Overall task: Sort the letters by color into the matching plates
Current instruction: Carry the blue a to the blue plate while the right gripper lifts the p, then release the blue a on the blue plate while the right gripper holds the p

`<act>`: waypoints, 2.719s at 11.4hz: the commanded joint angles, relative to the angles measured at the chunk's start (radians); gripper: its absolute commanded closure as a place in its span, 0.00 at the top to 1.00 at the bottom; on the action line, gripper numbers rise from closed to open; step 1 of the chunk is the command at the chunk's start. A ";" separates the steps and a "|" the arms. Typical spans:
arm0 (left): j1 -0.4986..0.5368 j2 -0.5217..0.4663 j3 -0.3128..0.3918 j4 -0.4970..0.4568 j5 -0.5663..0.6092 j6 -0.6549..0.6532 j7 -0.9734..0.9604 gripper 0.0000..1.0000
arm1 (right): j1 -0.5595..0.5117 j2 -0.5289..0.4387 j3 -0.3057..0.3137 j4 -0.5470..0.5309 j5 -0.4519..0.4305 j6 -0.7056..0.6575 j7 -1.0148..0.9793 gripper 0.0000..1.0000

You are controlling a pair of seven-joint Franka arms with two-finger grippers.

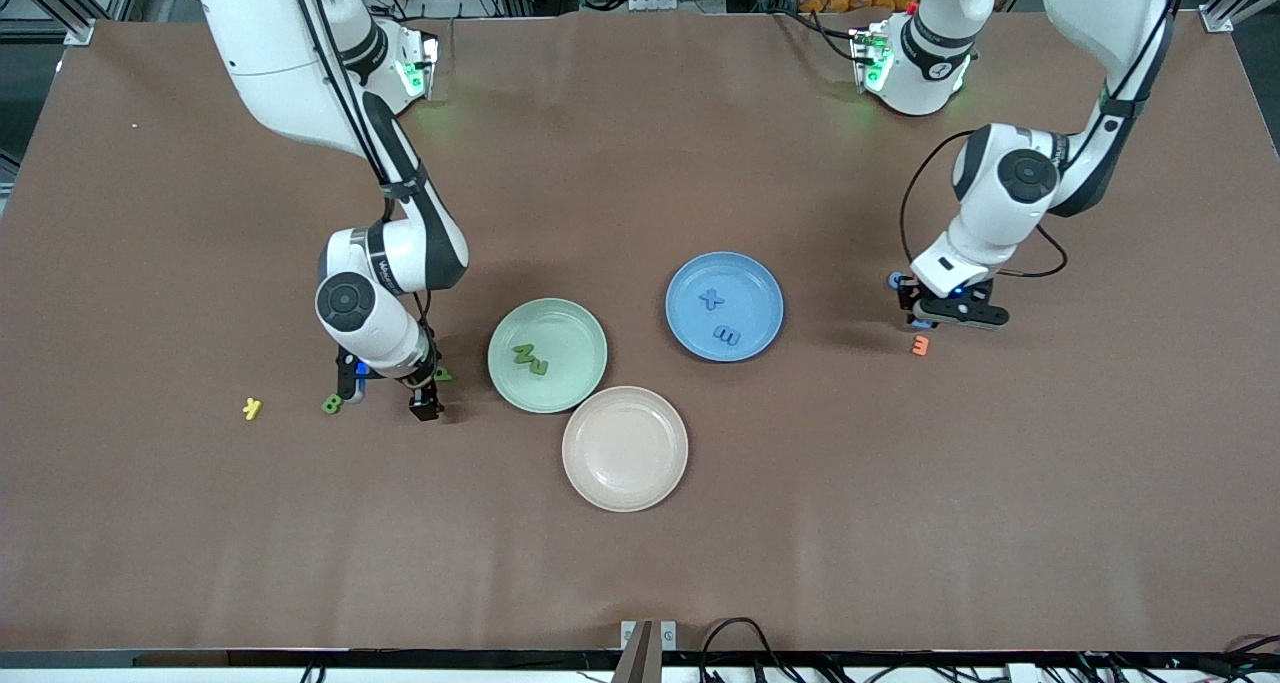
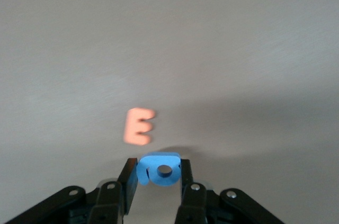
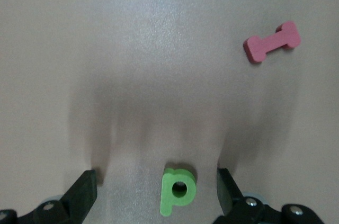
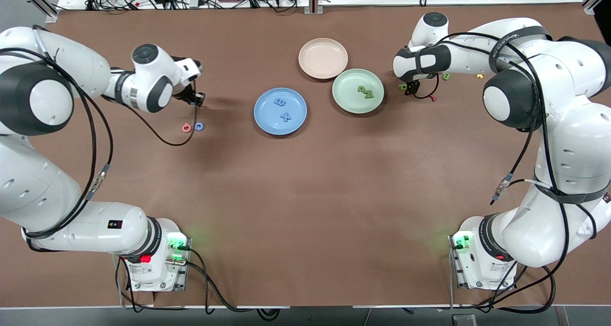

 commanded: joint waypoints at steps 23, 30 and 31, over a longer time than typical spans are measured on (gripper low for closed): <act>-0.274 0.061 -0.213 0.169 0.003 -0.059 -0.708 1.00 | 0.021 -0.052 -0.001 -0.058 -0.001 0.025 -0.134 0.19; -0.161 0.001 -0.215 0.158 0.011 -0.165 -0.283 1.00 | 0.001 -0.117 -0.004 0.048 0.004 -0.250 -0.674 0.19; -0.152 -0.001 -0.216 0.156 0.011 -0.165 -0.251 1.00 | 0.001 -0.120 -0.004 0.057 0.004 -0.269 -0.721 0.19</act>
